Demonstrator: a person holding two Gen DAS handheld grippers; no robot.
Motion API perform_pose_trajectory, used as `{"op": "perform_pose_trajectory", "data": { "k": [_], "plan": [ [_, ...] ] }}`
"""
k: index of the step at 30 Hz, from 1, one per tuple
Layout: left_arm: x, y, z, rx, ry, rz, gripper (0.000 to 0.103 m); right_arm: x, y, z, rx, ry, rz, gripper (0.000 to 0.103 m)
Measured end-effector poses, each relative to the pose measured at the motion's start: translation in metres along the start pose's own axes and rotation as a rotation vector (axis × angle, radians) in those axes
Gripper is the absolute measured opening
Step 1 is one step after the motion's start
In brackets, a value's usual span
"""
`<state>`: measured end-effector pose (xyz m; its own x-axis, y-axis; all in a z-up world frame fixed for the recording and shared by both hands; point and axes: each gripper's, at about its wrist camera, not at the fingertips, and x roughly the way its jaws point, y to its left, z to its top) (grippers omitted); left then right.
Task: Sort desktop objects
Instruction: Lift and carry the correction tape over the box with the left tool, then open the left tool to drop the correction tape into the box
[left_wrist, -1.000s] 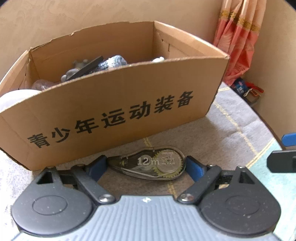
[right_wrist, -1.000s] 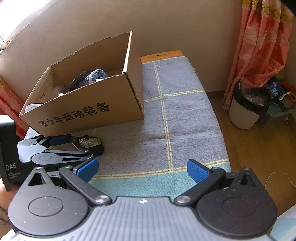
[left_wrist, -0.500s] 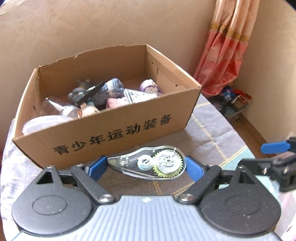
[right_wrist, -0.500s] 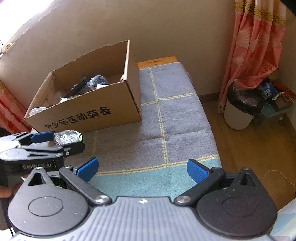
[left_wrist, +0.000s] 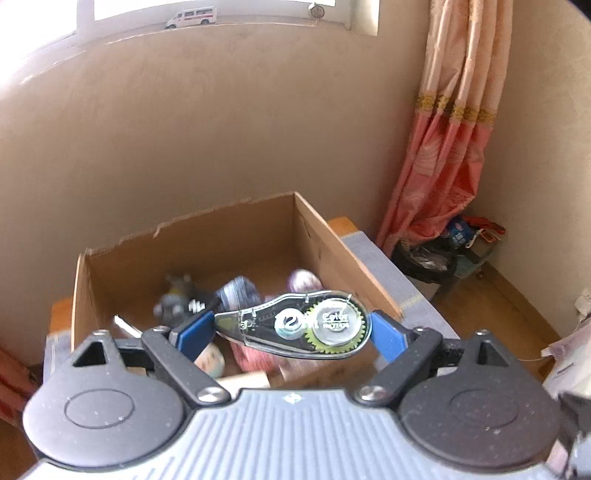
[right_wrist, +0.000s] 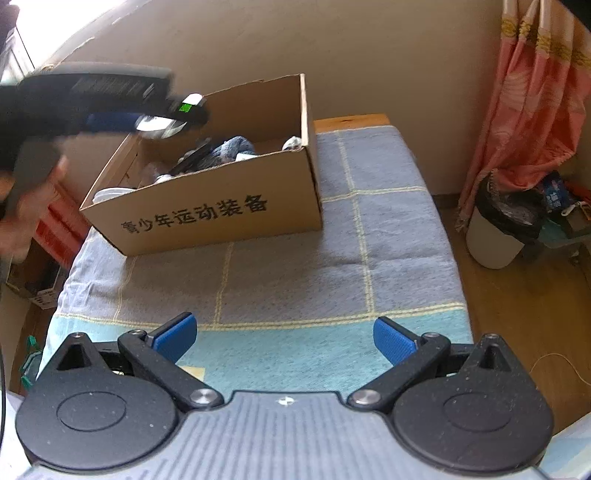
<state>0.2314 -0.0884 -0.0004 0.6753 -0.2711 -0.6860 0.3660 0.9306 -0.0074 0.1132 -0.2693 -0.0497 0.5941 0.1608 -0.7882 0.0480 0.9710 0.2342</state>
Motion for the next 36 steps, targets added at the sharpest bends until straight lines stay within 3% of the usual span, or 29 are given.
{"op": "perform_pose_trajectory", "data": {
  "k": [9,23,26,36],
  "plan": [
    [0.043,-0.004,0.043,0.012,0.028,0.048,0.09,0.008,-0.006,0.001,0.014,0.017,0.006,0.103],
    [0.091,0.013,0.064,-0.047,0.11,0.119,0.093,0.019,-0.01,0.006,0.022,0.042,0.0,0.103],
    [0.091,0.014,0.065,-0.053,0.099,0.15,0.096,0.02,-0.013,0.006,0.033,0.046,-0.002,0.103],
    [0.078,0.017,0.064,-0.048,0.079,0.13,0.098,0.018,-0.008,0.005,0.019,0.046,0.001,0.103]
  ]
}}
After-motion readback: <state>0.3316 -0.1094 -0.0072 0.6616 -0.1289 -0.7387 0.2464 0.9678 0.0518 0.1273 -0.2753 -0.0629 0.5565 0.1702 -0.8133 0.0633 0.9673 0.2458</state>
